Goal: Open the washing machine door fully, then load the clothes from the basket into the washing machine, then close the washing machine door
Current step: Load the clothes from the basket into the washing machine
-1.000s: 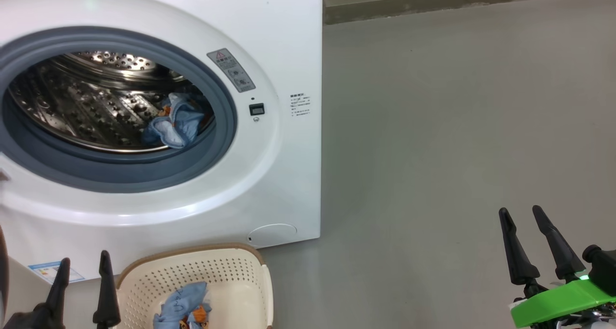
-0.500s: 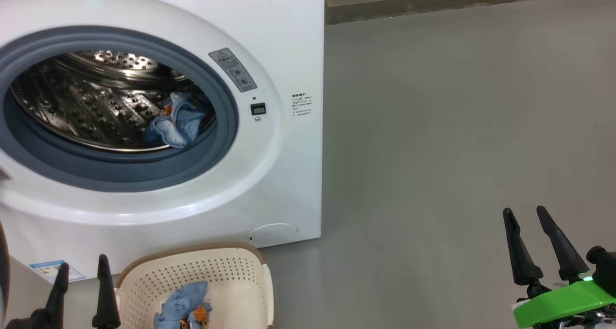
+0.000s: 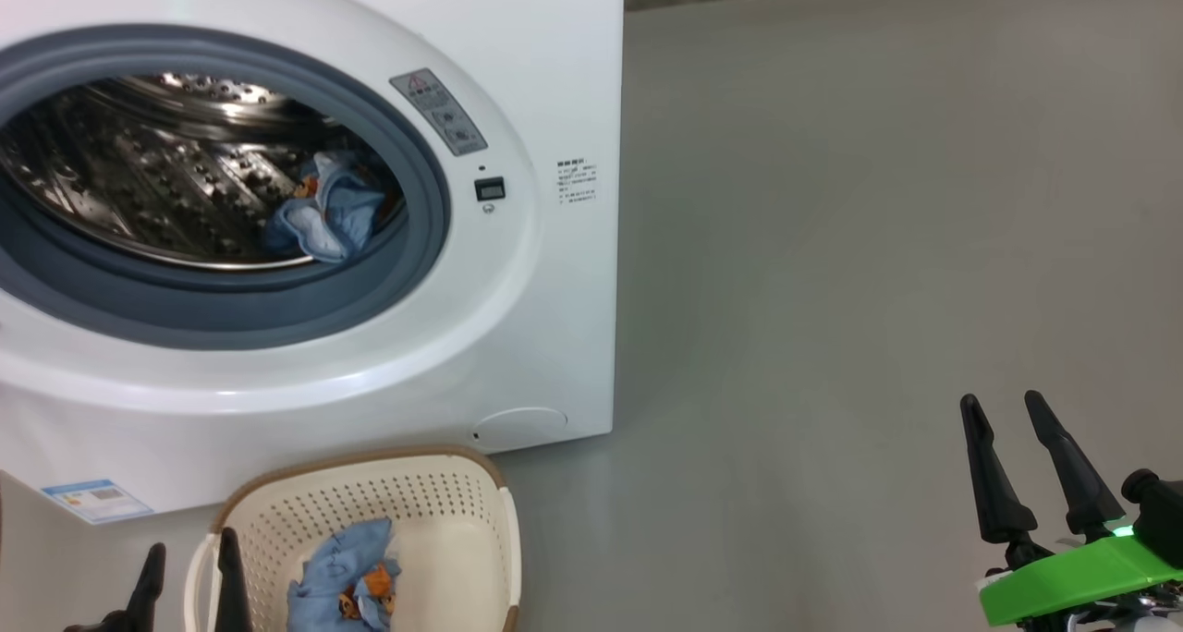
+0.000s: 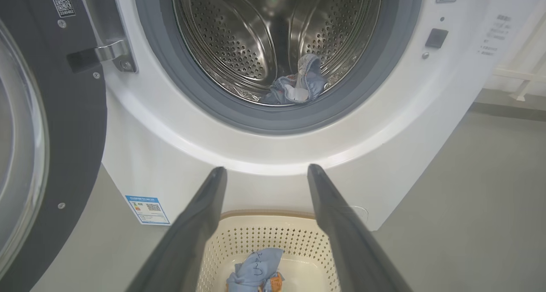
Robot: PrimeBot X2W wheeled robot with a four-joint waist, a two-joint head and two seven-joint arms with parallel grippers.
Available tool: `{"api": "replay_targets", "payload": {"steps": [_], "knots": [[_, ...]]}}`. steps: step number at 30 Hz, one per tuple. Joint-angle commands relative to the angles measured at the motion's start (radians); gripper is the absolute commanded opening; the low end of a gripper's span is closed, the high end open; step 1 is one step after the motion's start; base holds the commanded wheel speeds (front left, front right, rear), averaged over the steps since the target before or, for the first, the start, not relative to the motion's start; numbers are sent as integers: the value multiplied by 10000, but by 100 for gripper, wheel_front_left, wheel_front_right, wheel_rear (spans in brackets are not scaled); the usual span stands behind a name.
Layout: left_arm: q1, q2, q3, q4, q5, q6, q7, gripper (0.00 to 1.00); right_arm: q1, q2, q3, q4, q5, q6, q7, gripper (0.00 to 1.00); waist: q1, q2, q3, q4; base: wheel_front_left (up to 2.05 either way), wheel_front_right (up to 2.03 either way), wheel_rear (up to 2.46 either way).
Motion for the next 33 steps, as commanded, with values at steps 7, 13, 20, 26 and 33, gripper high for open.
{"api": "replay_targets", "payload": {"steps": [7,13,20,26,33], "knots": [[-1018,178,274,1224,408,212,-65,100,-737,-14,251,-358,19,56,-80,100,0,0,968,-149,0,0,0],[-2015,450,133,2490,577,176,-65,100,-1258,150,380,-449,-3,56,-80,100,0,0,1883,-298,0,0,0],[-3476,917,14,4395,649,137,-65,100,-1991,362,642,-520,-62,56,-80,100,0,0,2773,-571,0,0,0],[-4425,1179,-18,5560,662,170,-65,100,-2360,469,790,-568,-72,56,-80,100,0,0,3241,-729,0,0,0],[-5597,1571,-222,7190,793,280,-65,100,-2759,619,976,-664,-55,56,-80,100,0,0,3983,-942,0,0,0]]}}
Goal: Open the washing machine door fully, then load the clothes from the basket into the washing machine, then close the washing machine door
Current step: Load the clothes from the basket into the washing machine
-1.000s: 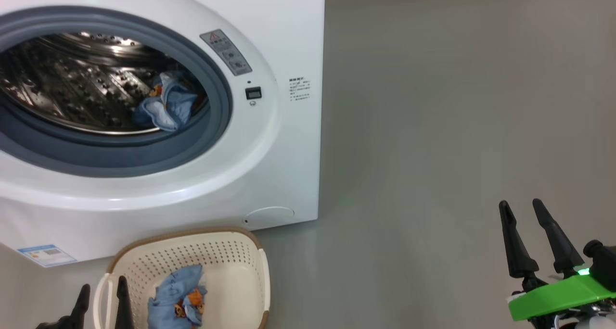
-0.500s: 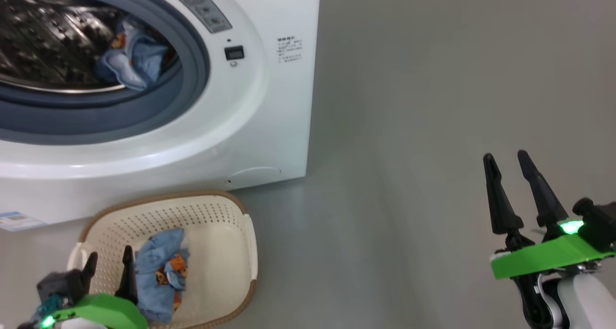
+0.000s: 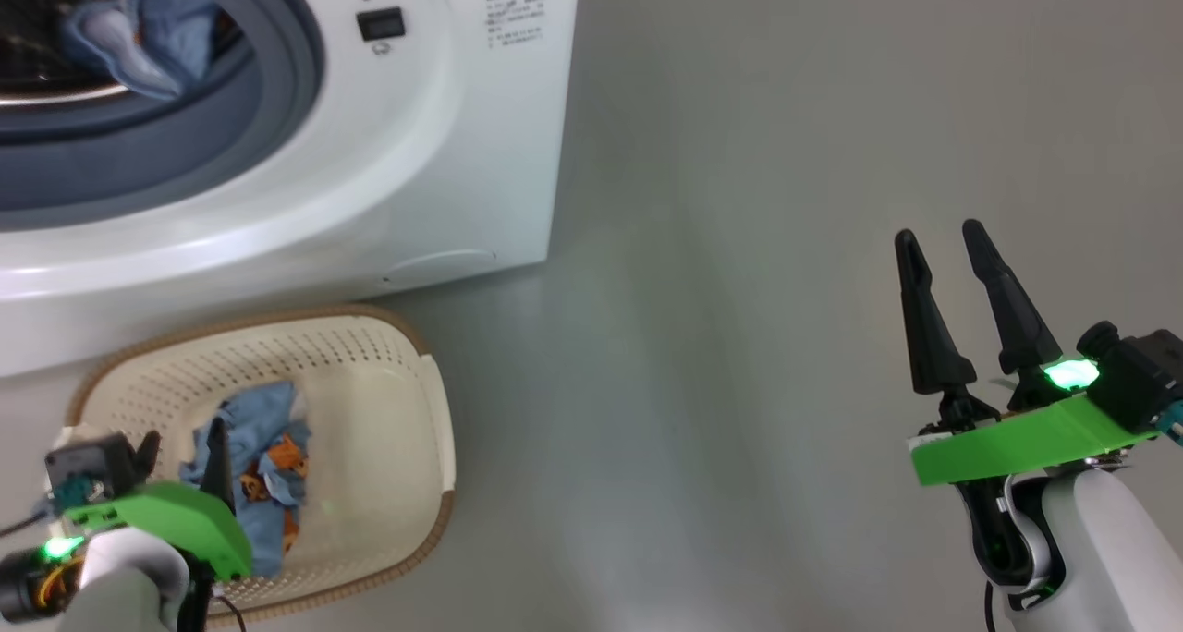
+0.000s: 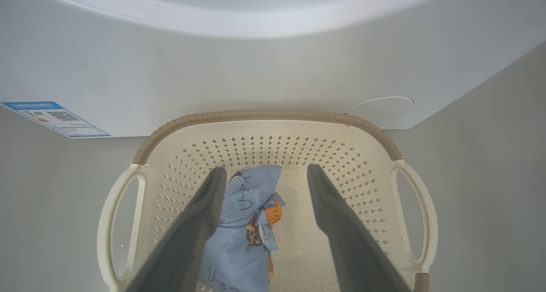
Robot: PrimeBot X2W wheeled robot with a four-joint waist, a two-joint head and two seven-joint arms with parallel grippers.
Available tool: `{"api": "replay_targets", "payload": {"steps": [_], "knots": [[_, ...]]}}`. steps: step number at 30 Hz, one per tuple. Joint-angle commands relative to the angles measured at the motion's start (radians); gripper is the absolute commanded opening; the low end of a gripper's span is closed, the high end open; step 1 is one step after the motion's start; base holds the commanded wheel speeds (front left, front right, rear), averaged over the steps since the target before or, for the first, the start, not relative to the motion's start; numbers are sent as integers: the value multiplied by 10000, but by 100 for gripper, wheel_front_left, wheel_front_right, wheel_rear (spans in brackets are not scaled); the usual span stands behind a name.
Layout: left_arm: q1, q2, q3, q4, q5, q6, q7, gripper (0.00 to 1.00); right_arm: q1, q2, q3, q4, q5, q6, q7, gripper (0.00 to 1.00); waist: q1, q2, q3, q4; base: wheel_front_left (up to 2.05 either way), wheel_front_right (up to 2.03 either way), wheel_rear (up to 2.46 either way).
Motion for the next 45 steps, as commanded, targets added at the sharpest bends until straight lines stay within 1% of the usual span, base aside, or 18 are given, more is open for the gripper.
{"api": "replay_targets", "payload": {"steps": [1,7,17,23,33,45], "knots": [[-184,450,190,10,61,71,-63,100,-140,-43,217,-271,-36,56,-80,100,-2,0,466,-201,0,0,0],[-1122,750,-31,739,175,180,27,100,-529,76,269,-422,-57,56,-80,100,-2,0,1330,-344,0,0,0],[-2214,1128,-257,1146,192,302,376,100,-1222,234,315,-280,-158,56,-80,100,-2,0,2516,-393,0,0,0],[-2582,1269,-367,1253,164,368,771,100,-1475,357,450,-88,-189,56,-80,100,-2,0,2931,-353,0,0,0],[-2980,1739,-613,1320,251,543,1516,100,-1670,555,582,-112,-148,56,-80,100,-2,0,3536,-496,0,0,0],[-3471,2090,-809,1347,168,629,2891,100,-1902,690,626,-172,-114,56,-80,100,-2,0,4066,-682,0,0,0]]}}
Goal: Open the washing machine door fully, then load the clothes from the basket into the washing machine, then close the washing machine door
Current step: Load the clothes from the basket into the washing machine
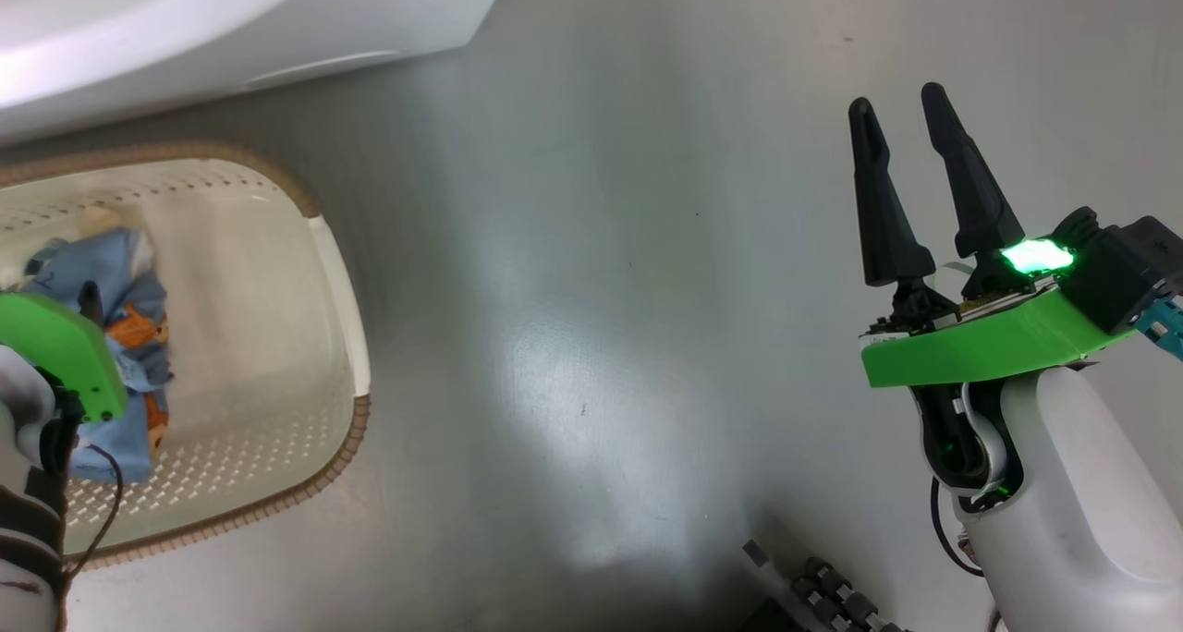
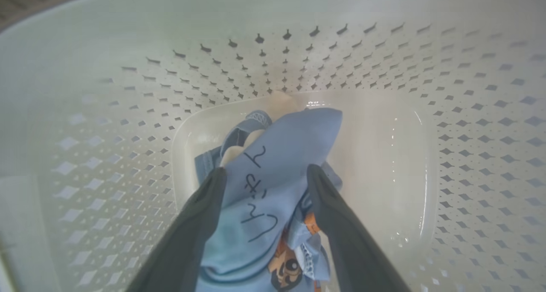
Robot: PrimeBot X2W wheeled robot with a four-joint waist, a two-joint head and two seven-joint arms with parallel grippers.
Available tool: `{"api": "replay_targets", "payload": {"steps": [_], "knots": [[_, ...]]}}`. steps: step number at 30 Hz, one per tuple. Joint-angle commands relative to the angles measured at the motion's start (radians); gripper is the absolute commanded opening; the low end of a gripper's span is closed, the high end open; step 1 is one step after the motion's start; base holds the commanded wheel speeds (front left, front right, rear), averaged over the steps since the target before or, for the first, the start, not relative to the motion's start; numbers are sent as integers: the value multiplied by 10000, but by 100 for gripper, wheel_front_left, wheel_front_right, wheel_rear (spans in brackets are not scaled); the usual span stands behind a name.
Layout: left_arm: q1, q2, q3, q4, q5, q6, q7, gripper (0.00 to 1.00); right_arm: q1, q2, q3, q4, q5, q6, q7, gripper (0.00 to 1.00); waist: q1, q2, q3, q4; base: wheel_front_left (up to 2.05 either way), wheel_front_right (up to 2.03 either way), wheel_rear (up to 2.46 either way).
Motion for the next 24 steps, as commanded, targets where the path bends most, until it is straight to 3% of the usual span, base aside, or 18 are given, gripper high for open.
{"api": "replay_targets", "payload": {"steps": [1,12,13,14,16,24], "knots": [[164,536,120,-56,-5,47,110,100,139,10,185,-238,-29,56,-78,100,0,-1,44,-38,0,0,0],[139,718,-179,-52,3,-54,945,100,57,4,230,-408,-31,56,-78,100,0,-1,140,-160,0,0,0],[131,731,-197,-51,-6,-59,978,92,57,2,228,-421,-30,56,-78,100,0,-1,146,-170,0,0,0],[131,742,-235,-51,5,-72,1025,49,59,0,229,-431,-31,56,-78,100,0,-1,147,-180,0,0,0],[126,765,-301,-51,14,-110,1083,0,64,-1,229,-443,-33,56,-78,100,0,-1,143,-196,0,0,0],[281,630,-303,-51,-244,-178,909,0,127,-41,218,-369,-50,56,-78,100,0,-1,-171,-159,0,0,0]]}}
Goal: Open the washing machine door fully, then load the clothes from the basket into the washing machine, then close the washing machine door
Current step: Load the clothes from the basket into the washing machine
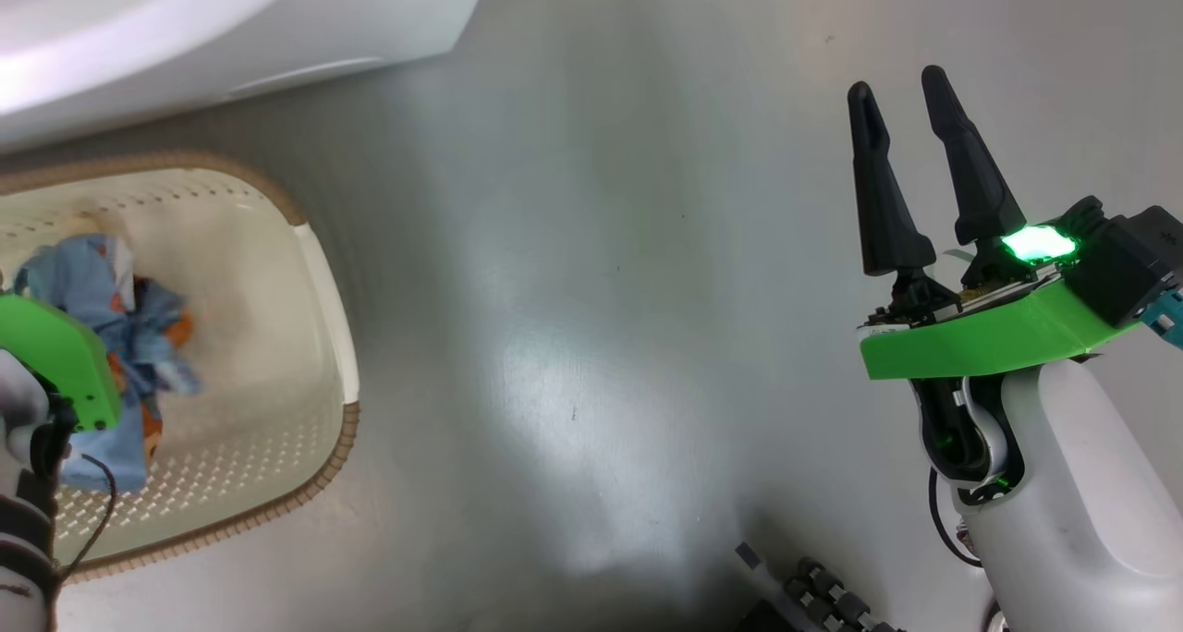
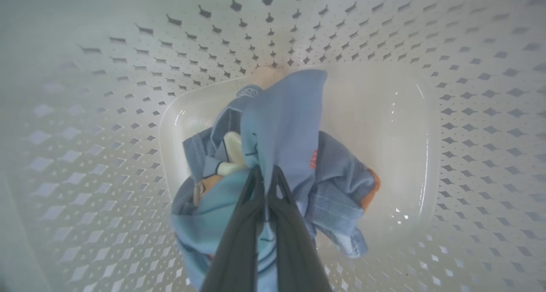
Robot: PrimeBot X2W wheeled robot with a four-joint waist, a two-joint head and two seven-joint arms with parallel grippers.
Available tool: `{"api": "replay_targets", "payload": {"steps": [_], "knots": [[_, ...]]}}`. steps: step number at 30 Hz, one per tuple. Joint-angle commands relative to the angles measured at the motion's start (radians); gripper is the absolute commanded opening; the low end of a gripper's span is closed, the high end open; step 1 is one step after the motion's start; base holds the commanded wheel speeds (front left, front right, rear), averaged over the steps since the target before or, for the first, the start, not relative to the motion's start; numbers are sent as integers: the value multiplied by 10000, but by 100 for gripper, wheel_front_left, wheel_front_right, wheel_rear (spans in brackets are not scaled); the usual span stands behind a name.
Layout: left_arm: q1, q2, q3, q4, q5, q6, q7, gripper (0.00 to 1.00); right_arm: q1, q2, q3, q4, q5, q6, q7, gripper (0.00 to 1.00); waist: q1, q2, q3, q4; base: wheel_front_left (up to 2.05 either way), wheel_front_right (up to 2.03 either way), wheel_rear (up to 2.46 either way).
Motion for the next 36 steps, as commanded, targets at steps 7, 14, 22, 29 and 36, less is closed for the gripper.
{"api": "replay_targets", "payload": {"steps": [7,14,22,29,36], "knots": [[834,82,469,-58,-612,-93,-973,0,454,-160,105,-98,-67,56,-78,100,0,0,-1012,145,0,0,0],[1612,-295,517,-58,-910,-338,-1965,0,864,-292,0,54,-76,56,-78,100,0,0,-2170,249,0,0,0],[2628,-769,528,-58,-1277,-517,-3139,0,1684,-604,-140,320,-55,56,-78,100,0,0,-3839,443,0,0,0],[3166,-1000,409,-155,-1464,-583,-3755,0,2250,-934,-133,430,-29,56,-78,100,0,0,-4991,622,0,0,0],[3865,-1290,301,-810,-1635,-603,-3972,0,2777,-1122,-244,513,-21,56,-78,100,0,0,-6011,802,0,0,0]]}}
